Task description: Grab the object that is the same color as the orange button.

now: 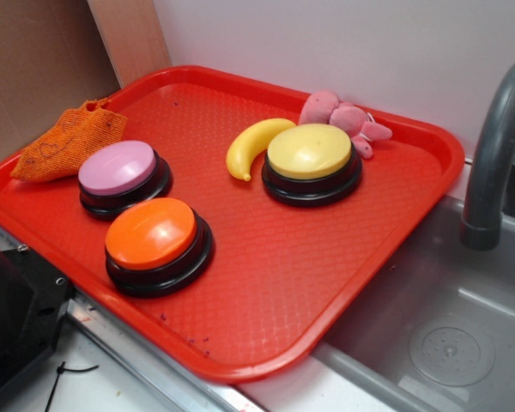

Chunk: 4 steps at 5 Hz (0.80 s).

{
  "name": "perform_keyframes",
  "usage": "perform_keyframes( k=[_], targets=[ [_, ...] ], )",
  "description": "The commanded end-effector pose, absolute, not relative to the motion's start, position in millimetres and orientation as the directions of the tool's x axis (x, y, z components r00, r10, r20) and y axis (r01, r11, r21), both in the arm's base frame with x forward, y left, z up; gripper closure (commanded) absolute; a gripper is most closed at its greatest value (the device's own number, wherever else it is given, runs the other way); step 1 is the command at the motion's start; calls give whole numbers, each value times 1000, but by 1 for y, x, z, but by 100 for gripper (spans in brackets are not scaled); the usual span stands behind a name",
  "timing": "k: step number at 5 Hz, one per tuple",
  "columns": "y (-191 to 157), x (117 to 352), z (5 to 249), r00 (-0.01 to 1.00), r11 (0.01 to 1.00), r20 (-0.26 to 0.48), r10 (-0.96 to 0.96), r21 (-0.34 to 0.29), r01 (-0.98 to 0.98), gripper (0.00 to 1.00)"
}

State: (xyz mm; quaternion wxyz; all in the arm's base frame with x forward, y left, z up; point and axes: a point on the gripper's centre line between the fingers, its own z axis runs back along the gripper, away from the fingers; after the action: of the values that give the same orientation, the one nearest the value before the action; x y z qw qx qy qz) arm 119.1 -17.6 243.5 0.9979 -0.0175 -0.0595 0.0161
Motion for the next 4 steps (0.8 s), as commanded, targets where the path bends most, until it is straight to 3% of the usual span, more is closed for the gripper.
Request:
perform_keyframes(
  k=[1,2,3,4],
  targets=[
    [-18,119,244,992,999,118,34,-37,-30,0],
    [-7,125,226,957,976,197,211,-102,-194,0],
    [18,133,204,871,900,229,435,-112,-420,0],
    [39,139,183,786,810,197,586,-109,-576,0]
  ],
)
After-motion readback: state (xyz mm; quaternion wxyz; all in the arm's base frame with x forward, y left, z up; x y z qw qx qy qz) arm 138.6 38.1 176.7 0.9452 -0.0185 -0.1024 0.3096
